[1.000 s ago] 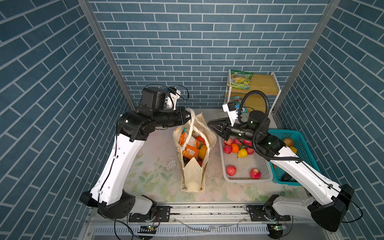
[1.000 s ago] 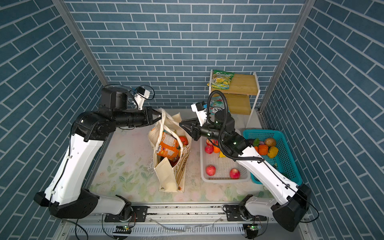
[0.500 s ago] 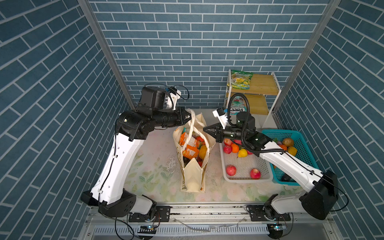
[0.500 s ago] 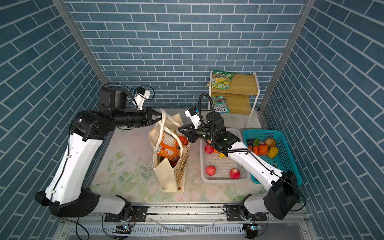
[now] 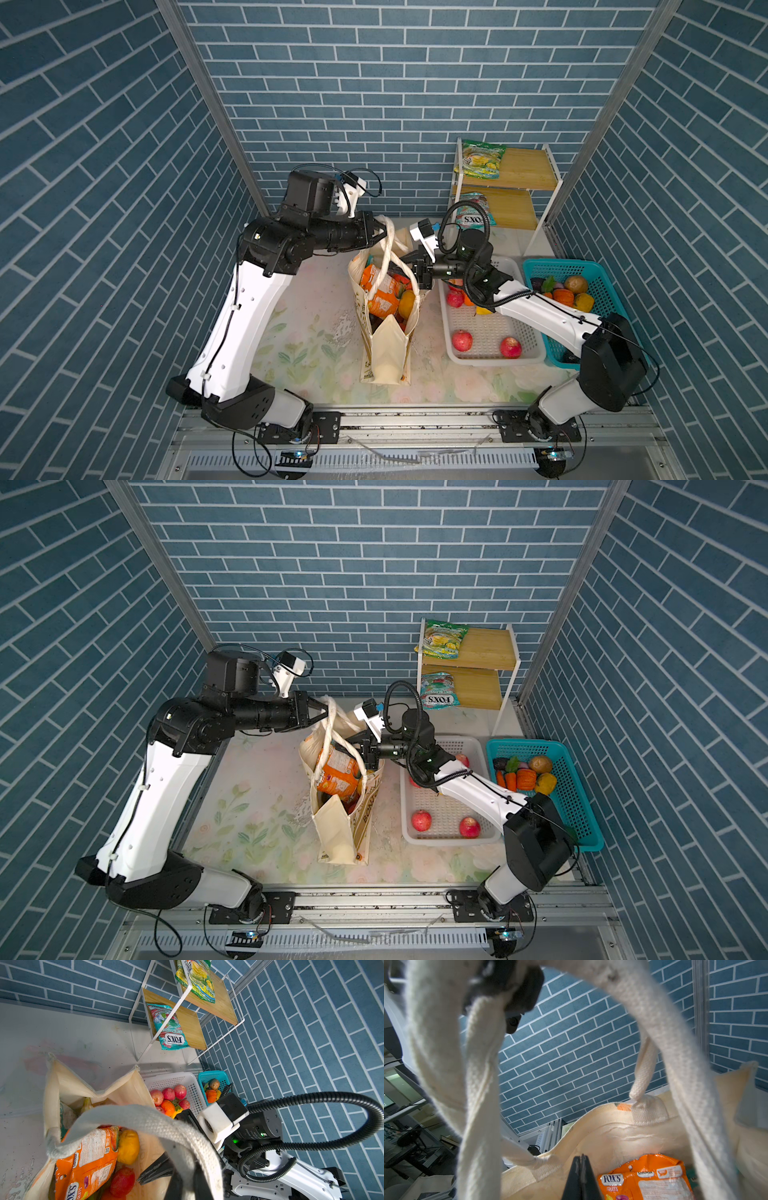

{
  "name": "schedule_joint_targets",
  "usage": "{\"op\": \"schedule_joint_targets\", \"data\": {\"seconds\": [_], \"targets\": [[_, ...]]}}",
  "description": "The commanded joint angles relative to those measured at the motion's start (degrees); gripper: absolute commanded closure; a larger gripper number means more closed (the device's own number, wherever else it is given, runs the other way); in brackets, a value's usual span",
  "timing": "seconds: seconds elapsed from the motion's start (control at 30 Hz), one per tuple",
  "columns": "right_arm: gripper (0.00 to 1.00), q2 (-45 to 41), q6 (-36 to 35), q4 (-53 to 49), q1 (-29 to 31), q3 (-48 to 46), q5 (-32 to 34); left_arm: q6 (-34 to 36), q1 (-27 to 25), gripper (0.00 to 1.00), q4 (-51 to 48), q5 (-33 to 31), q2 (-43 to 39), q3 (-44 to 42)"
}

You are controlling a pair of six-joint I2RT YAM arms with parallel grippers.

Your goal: Place the food into the grocery bag and tie it

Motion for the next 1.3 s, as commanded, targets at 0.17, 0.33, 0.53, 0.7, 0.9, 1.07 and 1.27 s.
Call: {"op": "schedule_joint_targets", "data": {"seconds": [0.17, 0.33, 0.53, 0.7, 0.9, 1.07, 1.27], "targets": [[0.96, 2.8, 19.5, 29.2, 1.0, -0.6, -2.3, 0.1, 1.5, 1.00, 5.1, 2.2, -0.2, -1.2], [0.83, 2.7, 19.7, 30.4, 2.8, -0.3, -1.8, -0.6, 1.9, 1.00, 7.5, 2.8, -0.7, -3.8], [0.71, 1.8, 19.2, 31.2, 3.8, -1.4, -1.6, -0.9, 2.5, 1.00, 8.2, 3.3, -0.6, -4.8], [0.66, 1.3, 19.4, 32.9, 4.1, -2.7, -1.3, -0.9, 2.9, 1.00, 8.4, 3.5, -1.0, -5.6], [0.60, 0.2, 20.9, 35.3, 4.1, -3.2, -1.3, -1.0, 3.4, 1.00, 8.9, 3.9, -1.7, -6.9], [0.54, -0.9, 21.0, 35.8, 4.2, -3.7, -1.4, -1.3, 4.0, 1.00, 10.0, 4.4, -2.3, -8.3], [0.45, -1.2, 21.0, 37.1, 4.6, -3.4, -0.9, -2.0, 4.1, 1.00, 10.8, 4.2, -2.4, -9.3]]}}
